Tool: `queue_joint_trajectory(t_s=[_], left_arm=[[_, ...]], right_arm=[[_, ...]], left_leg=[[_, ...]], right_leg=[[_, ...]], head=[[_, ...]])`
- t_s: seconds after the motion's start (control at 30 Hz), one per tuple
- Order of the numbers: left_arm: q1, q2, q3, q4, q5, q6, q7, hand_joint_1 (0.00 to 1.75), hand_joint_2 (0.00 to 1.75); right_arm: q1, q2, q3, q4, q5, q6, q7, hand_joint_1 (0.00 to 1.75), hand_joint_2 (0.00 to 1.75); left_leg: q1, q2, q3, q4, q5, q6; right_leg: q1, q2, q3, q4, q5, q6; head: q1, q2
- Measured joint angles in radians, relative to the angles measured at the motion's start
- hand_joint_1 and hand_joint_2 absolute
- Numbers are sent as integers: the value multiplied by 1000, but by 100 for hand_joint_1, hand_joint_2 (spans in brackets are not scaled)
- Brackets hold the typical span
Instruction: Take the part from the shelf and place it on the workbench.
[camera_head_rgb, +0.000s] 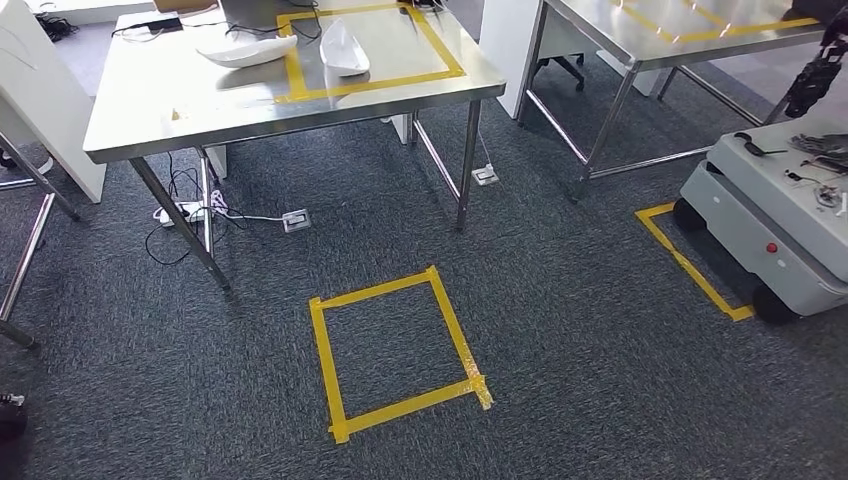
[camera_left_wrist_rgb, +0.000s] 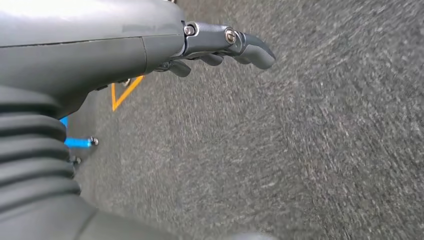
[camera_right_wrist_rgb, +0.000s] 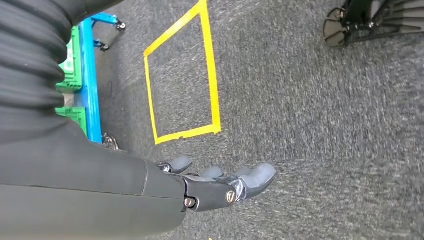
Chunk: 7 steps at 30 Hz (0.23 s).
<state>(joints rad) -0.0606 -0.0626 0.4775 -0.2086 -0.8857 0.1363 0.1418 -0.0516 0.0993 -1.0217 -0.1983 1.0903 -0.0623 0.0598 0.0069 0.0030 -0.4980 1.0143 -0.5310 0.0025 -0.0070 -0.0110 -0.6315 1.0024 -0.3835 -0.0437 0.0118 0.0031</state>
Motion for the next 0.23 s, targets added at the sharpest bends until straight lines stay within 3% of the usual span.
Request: queue_joint_trajectory(t_s=[0.03, 0.13, 0.17, 0.23], left_arm=[[5, 1, -8, -3, 20, -4, -3, 0, 175], [18, 4, -33, -14, 81, -12, -12, 0, 44], [22, 5, -41, -18, 100, -15, -15, 0, 0], [28, 6, -54, -23, 129, -19, -20, 0, 0]], right_arm=[[4, -3, 19, -4, -25, 1, -1, 0, 131], [19, -9, 84, -15, -100, 5, -4, 0, 0], [24, -10, 105, -18, -123, 5, -4, 0, 0], [31, -11, 138, -24, -158, 6, -5, 0, 0]], left_leg=[[-1, 1, -2, 1, 1, 1], [-2, 2, -5, 2, 2, 3], [-2, 3, -5, 2, 2, 3], [-3, 3, -6, 2, 2, 3]], right_leg=[[-1, 0, 0, -2, 5, 5], [-2, 2, -1, -6, 13, 28], [-3, 2, -1, -7, 13, 34], [-4, 2, -1, -7, 13, 43]], head=[[0, 0], [0, 0], [0, 0], [0, 0]])
